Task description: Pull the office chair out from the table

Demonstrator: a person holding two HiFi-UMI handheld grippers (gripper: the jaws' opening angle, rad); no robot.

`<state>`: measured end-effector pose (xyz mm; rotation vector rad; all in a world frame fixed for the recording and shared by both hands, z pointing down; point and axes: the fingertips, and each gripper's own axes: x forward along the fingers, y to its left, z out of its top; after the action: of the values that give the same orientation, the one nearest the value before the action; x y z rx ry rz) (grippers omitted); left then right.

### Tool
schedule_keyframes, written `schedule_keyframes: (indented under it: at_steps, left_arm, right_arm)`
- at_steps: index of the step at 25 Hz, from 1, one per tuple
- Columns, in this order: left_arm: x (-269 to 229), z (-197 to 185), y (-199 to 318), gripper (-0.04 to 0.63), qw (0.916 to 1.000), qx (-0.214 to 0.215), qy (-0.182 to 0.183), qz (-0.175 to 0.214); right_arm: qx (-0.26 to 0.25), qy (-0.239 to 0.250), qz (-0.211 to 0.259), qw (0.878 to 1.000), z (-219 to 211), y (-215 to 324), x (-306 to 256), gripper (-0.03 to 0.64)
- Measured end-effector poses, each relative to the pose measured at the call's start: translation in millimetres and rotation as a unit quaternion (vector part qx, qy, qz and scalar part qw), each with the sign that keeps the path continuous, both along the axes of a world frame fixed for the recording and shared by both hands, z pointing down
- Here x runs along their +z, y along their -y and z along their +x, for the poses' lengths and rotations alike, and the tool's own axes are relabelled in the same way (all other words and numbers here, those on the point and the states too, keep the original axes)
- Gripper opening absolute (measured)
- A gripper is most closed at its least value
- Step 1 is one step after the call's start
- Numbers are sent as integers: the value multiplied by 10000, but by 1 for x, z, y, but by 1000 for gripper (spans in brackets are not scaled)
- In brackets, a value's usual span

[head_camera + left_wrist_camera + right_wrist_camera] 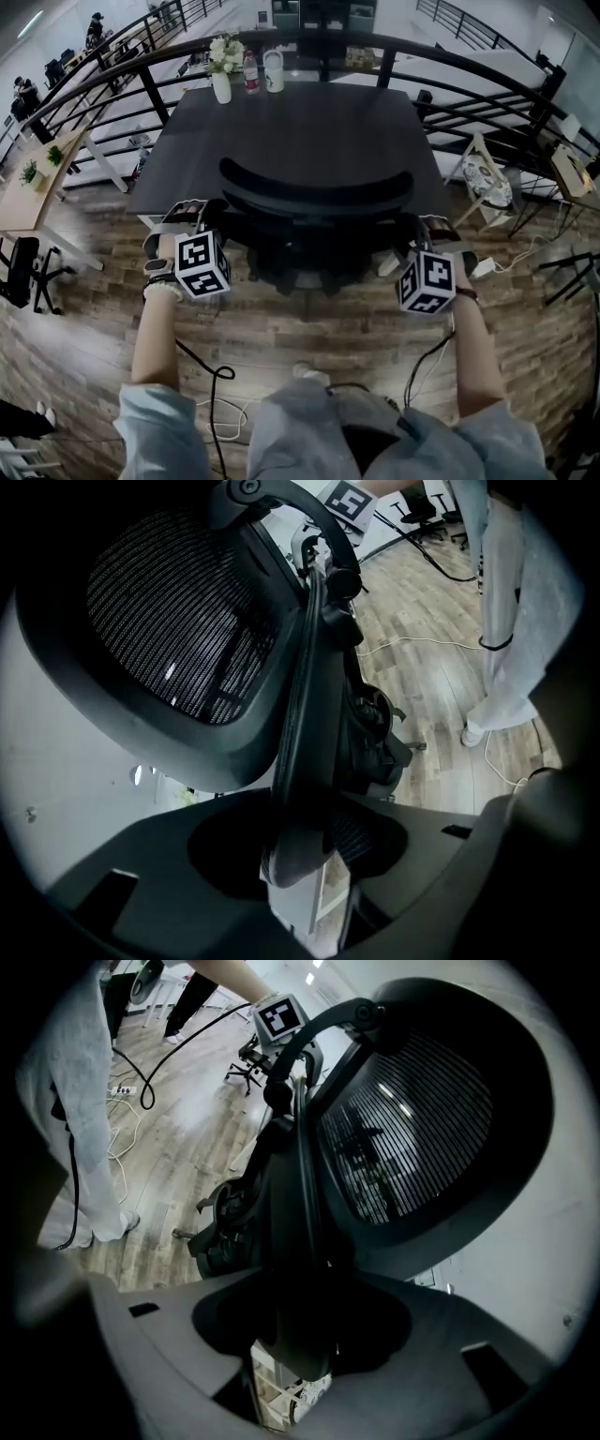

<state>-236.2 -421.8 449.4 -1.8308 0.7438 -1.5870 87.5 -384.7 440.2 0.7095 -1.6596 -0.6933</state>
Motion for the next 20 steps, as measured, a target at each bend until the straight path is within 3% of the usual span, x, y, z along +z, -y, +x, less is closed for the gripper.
schedule_keyframes:
  at_steps: [12, 20]
  left_arm:
    - [3, -10, -49, 193, 9992, -375, 110, -90]
    - [0, -10, -111, 193, 9980, -625, 38, -64]
  right_arm:
    - [-214, 44, -5, 9998, -4, -39, 0, 183]
    - [-415, 20, 0, 9991, -6, -80, 0, 183]
